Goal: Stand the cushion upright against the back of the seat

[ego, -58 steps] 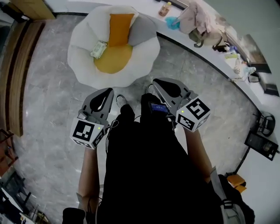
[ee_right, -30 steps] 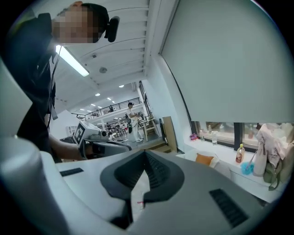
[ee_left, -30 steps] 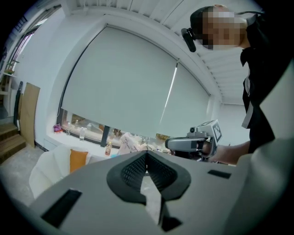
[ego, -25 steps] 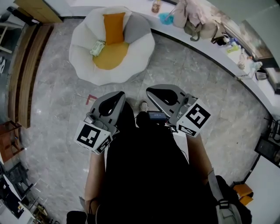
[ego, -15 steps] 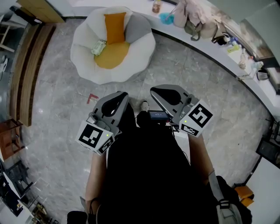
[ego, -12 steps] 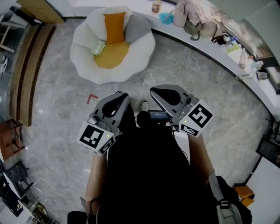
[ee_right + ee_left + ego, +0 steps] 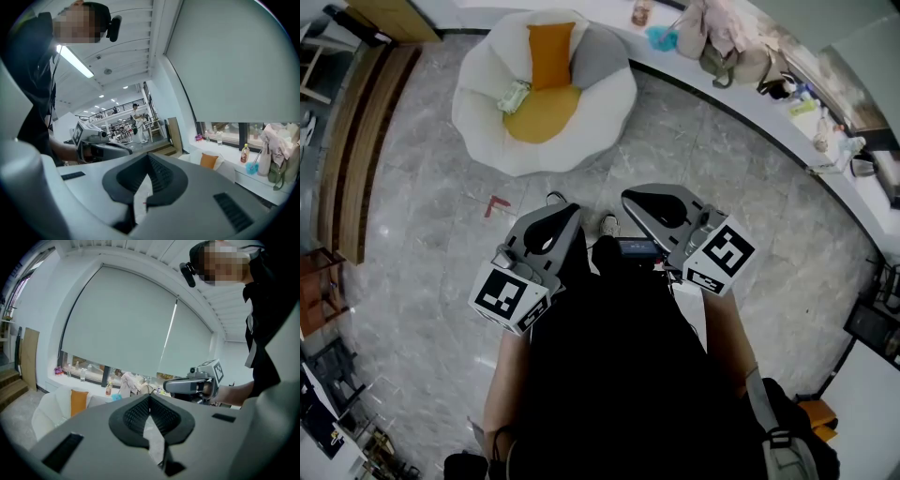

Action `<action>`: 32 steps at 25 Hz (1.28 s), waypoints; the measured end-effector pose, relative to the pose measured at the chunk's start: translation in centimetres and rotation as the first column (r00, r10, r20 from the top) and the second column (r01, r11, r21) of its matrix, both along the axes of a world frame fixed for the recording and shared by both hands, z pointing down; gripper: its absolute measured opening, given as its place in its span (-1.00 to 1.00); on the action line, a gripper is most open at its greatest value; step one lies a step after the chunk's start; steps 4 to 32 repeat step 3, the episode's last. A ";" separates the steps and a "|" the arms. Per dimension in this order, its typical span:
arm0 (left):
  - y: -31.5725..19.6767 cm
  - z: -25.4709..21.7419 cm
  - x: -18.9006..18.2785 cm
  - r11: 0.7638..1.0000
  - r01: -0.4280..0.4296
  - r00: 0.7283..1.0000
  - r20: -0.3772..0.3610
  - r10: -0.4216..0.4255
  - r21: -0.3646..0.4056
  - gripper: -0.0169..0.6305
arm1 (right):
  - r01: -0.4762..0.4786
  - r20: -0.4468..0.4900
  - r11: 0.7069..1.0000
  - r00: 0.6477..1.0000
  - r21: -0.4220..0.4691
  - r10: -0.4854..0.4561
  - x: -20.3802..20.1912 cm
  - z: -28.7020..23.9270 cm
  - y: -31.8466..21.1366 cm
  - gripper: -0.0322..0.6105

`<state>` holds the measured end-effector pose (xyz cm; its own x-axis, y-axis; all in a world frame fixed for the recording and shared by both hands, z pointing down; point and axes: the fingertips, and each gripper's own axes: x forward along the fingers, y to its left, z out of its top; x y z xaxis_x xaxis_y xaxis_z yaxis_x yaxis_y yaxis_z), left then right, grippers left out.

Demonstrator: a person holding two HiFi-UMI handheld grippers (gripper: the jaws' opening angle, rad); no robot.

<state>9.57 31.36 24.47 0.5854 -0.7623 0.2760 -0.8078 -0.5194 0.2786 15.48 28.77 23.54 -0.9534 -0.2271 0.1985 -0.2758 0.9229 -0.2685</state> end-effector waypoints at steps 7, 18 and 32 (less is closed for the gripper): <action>-0.2 0.5 -1.0 1.000 0.019 1.000 -0.014 -0.020 -0.013 -0.91 | 0.011 -0.006 1.000 1.000 0.010 -0.011 -1.1 0.1 -0.4 -0.85; -0.2 0.5 -1.0 1.000 0.019 1.000 -0.014 -0.020 -0.013 -0.91 | 0.011 -0.006 1.000 1.000 0.010 -0.011 -1.1 0.1 -0.4 -0.85; -0.2 0.5 -1.0 1.000 0.019 1.000 -0.014 -0.020 -0.013 -0.91 | 0.011 -0.006 1.000 1.000 0.010 -0.011 -1.1 0.1 -0.4 -0.85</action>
